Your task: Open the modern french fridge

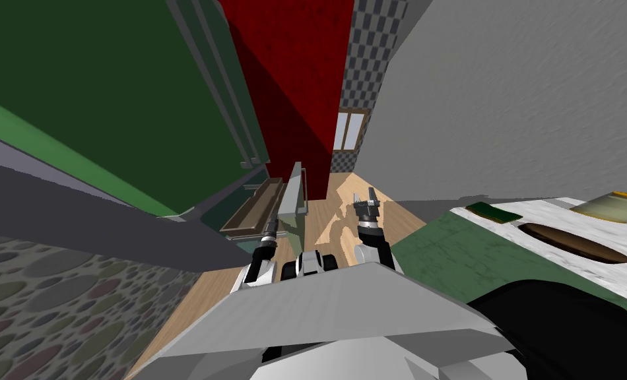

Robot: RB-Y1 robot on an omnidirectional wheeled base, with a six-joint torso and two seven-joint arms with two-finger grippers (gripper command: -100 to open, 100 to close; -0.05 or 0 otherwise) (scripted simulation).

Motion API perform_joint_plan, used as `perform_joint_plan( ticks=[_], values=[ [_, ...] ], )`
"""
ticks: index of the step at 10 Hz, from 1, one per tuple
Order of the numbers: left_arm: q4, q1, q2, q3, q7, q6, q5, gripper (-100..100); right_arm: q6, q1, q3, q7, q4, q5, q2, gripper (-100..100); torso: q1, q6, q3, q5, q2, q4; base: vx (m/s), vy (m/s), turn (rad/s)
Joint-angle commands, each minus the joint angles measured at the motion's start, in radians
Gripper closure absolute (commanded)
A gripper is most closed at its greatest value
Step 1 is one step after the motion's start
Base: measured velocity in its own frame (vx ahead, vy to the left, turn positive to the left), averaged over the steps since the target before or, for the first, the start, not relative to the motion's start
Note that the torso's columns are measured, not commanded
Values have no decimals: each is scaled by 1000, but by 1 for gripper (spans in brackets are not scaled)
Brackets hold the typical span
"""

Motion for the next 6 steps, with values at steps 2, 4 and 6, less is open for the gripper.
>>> perform_joint_plan(
  ticks=[2,4,6],
  values=[
    [-3,1,0,0,0,4,0,0,0,0,0,0,0,0,0,0,0,0,0,0,0,0,0,0,0],
    [-3,1,0,0,0,4,0,0,0,0,0,0,0,0,0,0,0,0,0,0,0,0,0,0,0],
    [-3,1,0,0,0,4,0,0,0,0,0,0,0,0,0,0,0,0,0,0,0,0,0,0,0]
  ],
)
